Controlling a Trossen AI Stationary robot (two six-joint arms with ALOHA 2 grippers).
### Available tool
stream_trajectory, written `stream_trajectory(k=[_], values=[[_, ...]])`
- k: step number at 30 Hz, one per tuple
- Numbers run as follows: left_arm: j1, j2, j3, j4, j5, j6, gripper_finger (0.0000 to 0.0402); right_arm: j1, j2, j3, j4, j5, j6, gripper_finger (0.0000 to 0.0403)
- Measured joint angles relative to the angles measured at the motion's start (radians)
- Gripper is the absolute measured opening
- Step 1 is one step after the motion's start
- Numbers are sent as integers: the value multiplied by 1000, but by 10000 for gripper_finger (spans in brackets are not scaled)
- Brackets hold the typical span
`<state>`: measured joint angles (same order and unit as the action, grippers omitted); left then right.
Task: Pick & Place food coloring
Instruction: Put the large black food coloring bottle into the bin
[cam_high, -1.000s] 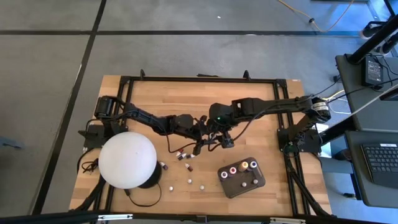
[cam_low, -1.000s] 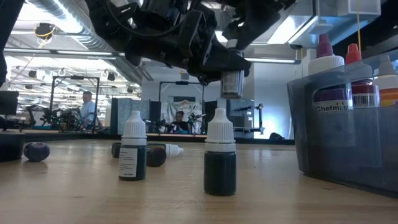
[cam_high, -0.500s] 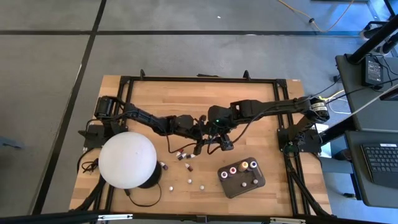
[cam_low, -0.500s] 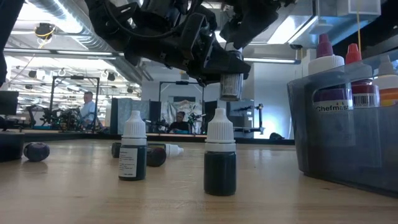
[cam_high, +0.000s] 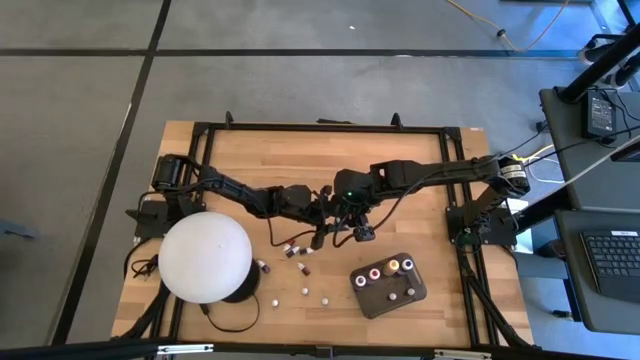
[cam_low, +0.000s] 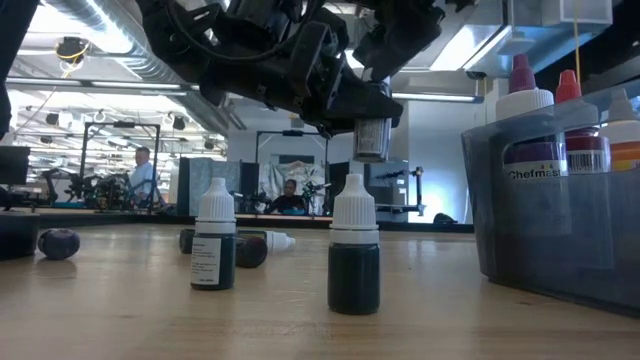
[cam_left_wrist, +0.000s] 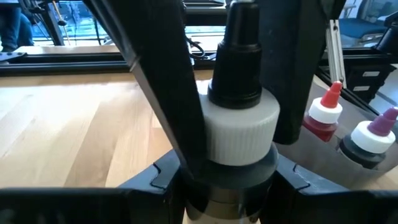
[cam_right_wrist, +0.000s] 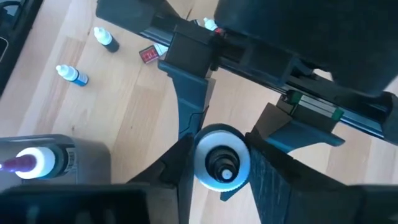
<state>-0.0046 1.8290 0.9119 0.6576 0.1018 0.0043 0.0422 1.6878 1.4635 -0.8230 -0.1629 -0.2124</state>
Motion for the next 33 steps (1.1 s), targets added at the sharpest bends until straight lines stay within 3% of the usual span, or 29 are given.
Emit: stream_trajectory(k=[10, 16, 20, 27, 33], values=[[0, 0, 0, 2, -26, 3, 144, 1, -8, 0, -14, 35, -3, 122], [-8, -1, 2, -10, -40, 65, 191, 1, -55, -3, -55, 42, 11, 122], [-13, -9, 2, -6, -43, 97, 225, 3, -105, -3, -108, 105, 52, 122], [8, -64, -45, -90, -24, 61, 238, 36, -214, -2, -261, 171, 232, 122], [37, -85, -88, -80, -28, 32, 234, 162, -265, -2, -355, 211, 446, 122]])
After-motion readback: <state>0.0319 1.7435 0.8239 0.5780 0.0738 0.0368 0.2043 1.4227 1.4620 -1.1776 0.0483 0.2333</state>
